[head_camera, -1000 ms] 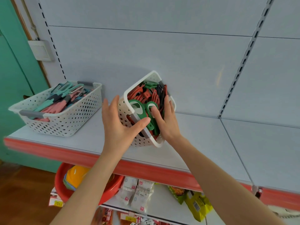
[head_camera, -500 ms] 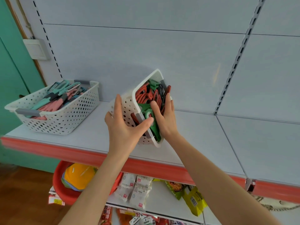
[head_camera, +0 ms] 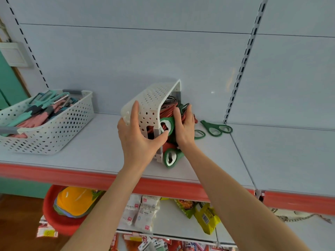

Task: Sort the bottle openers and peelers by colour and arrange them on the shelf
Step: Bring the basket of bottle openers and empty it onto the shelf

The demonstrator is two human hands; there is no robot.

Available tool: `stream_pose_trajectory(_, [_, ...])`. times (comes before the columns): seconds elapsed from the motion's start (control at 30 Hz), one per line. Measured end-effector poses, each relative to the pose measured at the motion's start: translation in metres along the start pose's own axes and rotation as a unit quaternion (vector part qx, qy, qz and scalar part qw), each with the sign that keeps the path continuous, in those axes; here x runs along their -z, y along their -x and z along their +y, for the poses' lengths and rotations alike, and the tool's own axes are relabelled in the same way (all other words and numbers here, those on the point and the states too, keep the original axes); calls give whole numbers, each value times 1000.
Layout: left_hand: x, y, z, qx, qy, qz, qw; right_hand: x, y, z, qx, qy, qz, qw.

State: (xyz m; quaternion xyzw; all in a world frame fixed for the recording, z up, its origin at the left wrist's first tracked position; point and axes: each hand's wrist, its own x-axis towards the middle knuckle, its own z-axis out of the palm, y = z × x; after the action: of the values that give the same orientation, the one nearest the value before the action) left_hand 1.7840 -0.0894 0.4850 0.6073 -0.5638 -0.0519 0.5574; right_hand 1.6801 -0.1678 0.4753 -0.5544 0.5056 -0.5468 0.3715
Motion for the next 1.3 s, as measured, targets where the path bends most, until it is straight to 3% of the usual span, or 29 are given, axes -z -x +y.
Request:
stream_pose_trajectory(0.47, [12, -14, -8, -43, -26, -10, 999, 20, -2, 5, -14, 6, -7, 1000])
stream_pose_trajectory(0.73, [3, -7, 2, -111, -55, 16, 992, 33, -2, 9, -22, 44, -10, 999])
stream_pose_trajectory(1.0, [-20, 0, 27, -125, -42, 1, 991, 67, -7, 14, -27, 83, 12, 996])
stream_pose_trajectory(1.3, [0, -17, 3, -132, -54, -30, 989, 74, -8, 20, -23, 142, 4, 990])
